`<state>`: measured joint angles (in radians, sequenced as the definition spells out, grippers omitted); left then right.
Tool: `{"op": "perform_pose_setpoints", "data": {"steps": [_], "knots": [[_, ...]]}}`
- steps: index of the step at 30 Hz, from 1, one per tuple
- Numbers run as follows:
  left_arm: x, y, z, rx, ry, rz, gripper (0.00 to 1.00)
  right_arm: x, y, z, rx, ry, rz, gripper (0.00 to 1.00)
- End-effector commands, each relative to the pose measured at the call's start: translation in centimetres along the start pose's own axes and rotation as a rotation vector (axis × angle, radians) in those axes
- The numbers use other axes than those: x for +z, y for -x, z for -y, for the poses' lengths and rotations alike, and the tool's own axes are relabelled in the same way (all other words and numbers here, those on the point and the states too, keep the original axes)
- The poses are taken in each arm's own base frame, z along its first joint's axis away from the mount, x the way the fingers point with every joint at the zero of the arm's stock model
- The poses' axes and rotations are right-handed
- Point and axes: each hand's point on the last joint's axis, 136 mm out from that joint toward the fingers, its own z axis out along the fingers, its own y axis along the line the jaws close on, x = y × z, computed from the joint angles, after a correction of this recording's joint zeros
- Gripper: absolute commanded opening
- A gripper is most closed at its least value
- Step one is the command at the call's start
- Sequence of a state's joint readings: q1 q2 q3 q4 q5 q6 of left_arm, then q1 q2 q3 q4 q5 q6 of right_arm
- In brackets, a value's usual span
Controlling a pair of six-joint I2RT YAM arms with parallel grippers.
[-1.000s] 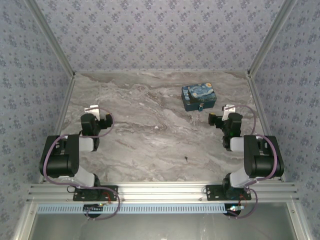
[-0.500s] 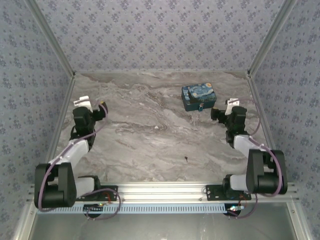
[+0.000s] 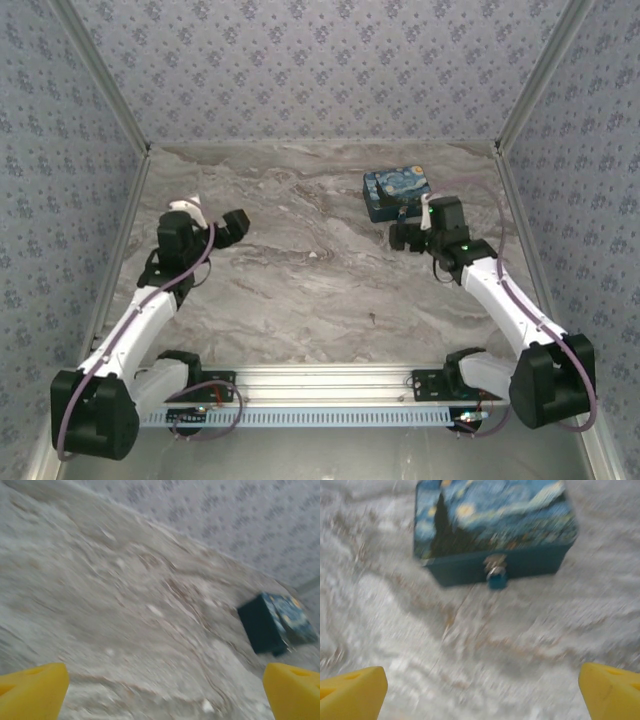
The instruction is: Unlock a padlock with a key
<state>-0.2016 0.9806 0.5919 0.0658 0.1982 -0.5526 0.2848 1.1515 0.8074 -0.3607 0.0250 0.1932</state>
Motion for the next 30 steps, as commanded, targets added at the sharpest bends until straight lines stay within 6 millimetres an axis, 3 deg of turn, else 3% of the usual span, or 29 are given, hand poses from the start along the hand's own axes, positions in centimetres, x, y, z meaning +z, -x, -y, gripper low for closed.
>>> {"op": "perform_pose_setpoints", "data": {"steps": [1, 5, 11, 15, 19, 30], "knots": [[-0.1, -3.4, 2.0, -0.052, -0.085, -0.097, 0.99, -1.6, -3.1, -1.3, 0.034, -0.025, -0.139, 1.00], [0.4, -5.3, 3.2, -0.031, -0.126, -0.129, 1.00, -2.6, -5.8, -3.8, -0.005, -0.002, -0.235, 0.99], [1.7, -5.9, 3.4, -0.042, -0.139, -0.141, 0.99, -3.2, -10.6, -6.2, -0.075, -0.011, -0.393, 0.95], [2.3, -5.8, 3.5, -0.044, -0.140, -0.142, 0.99, -2.7, -13.7, -7.4, -0.136, -0.030, -0.492, 0.90], [2.6, -6.1, 3.5, -0.042, -0.135, -0.154, 0.99, -1.2, -16.3, -8.7, -0.171, -0.018, -0.596, 0.78], [2.4, -6.4, 3.0, -0.040, -0.110, -0.157, 0.99, 1.6, -18.8, -10.1, -0.245, -0.017, -0.722, 0.53]]}}
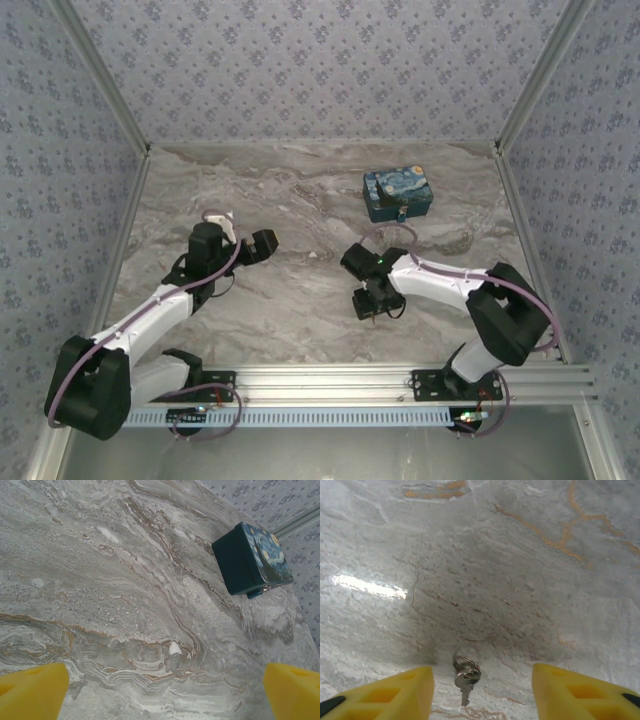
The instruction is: Unlock a padlock with a key
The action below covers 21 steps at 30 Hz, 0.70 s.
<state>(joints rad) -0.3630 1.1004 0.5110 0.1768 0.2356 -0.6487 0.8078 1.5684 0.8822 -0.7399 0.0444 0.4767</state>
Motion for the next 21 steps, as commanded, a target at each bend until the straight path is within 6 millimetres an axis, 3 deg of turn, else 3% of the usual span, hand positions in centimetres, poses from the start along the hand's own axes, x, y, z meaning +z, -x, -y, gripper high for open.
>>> {"op": "perform_pose_setpoints", "data": {"steps": [1, 13, 21], "knots": [[-0.3, 0.9, 0.8, 0.010, -0.016, 0.031, 0.99, 0.1, 0.2, -0.8, -0.012, 0.020, -0.017, 0.51], [0.0, 0.7, 0.5, 0.009, -0.003, 0.021, 0.99, 1.0, 0.0, -1.0, -0.007, 0.021, -0.039, 0.36], [0.0, 0.6, 0.4, 0.011, -0.001, 0.018, 1.00, 1.0, 0.0, -0.9, -0.005, 0.011, -0.041, 0.21]]}}
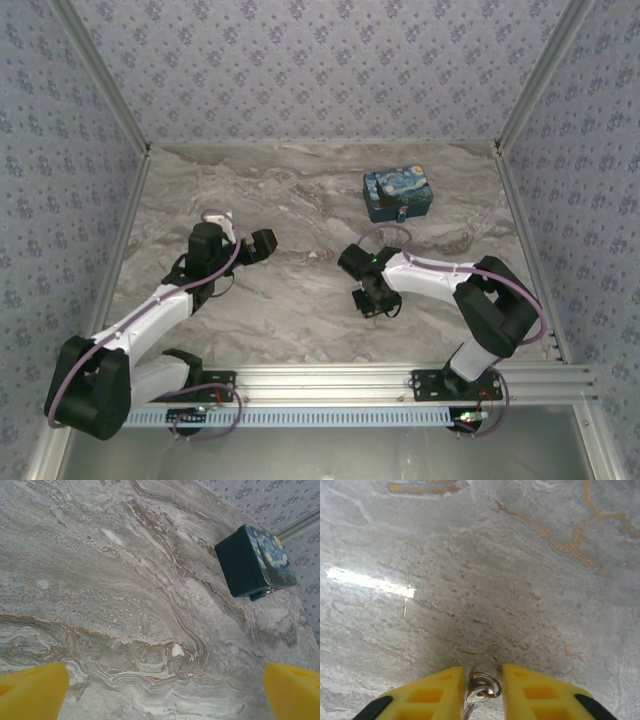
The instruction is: Unlock a padlock with a key
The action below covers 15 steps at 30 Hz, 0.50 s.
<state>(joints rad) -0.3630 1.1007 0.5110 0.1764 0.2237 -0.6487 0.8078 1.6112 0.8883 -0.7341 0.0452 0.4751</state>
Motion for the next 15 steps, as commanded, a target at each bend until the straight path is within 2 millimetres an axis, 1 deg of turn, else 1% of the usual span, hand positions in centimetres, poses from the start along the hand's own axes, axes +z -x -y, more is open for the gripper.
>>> {"op": "perform_pose_setpoints", "data": {"steps": [1, 7, 9, 15], "knots": [[0.0, 0.6, 0.6, 0.010, -0.012, 0.013, 0.99, 0.1, 0.1, -0.9, -0.002, 0.025, -0.013, 0.19], [-0.1, 0.6, 0.7, 0.015, -0.012, 0.013, 1.00, -0.4, 0.1, -0.7, 0.002, 0.016, 0.000, 0.07], [-0.2, 0.7, 0.8, 0.019, -0.013, 0.015, 0.99, -0.7, 0.2, -0.6, 0.008, 0.017, 0.012, 0.05], [-0.5, 1.0, 1.1, 0.030, -0.023, 0.028, 0.99, -1.8, 0.9, -0.6, 0.036, 0.041, 0.079, 0.02]]}}
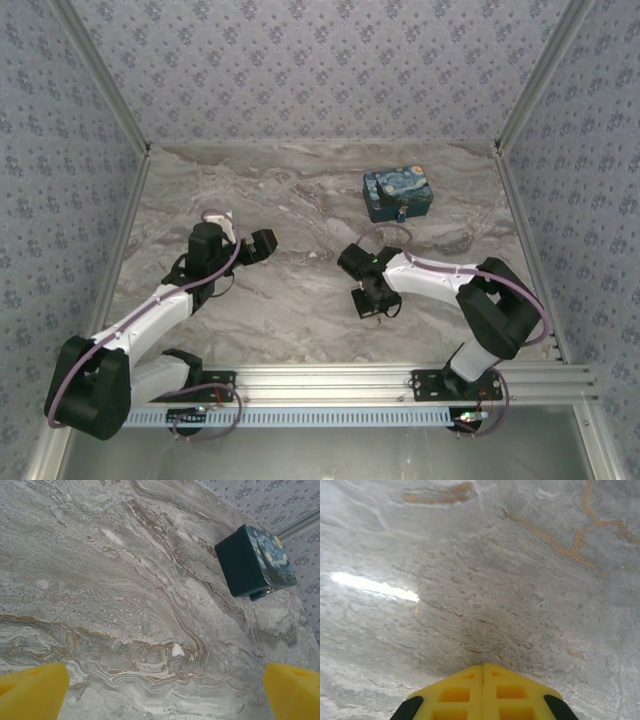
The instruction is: Unlock a padlock with a key
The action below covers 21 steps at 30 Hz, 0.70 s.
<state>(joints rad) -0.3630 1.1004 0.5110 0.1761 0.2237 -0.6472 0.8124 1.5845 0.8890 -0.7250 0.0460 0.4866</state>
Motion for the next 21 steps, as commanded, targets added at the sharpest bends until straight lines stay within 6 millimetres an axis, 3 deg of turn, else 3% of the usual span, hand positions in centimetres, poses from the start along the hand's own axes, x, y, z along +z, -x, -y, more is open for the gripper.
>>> {"op": "perform_pose_setpoints", "data": {"steps": [1, 4, 6, 9, 21], "knots": [[-0.5, 1.0, 1.1, 0.029, -0.024, 0.030, 1.00, -1.2, 0.5, -0.2, 0.031, 0.023, 0.051, 0.02], [-0.5, 1.1, 1.2, 0.029, -0.024, 0.030, 1.00, -1.6, 0.4, 0.3, 0.036, 0.008, 0.047, 0.11], [-0.5, 1.1, 1.2, 0.028, -0.025, 0.028, 1.00, -1.8, 0.1, 0.8, 0.030, -0.019, 0.028, 0.23], [-0.5, 1.1, 1.2, 0.027, -0.025, 0.029, 0.99, -1.7, -0.8, 1.1, 0.024, -0.036, -0.012, 0.30], [-0.2, 1.1, 1.1, 0.024, -0.019, 0.021, 1.00, -0.1, -2.8, 1.0, 0.022, -0.038, -0.093, 0.29]]}}
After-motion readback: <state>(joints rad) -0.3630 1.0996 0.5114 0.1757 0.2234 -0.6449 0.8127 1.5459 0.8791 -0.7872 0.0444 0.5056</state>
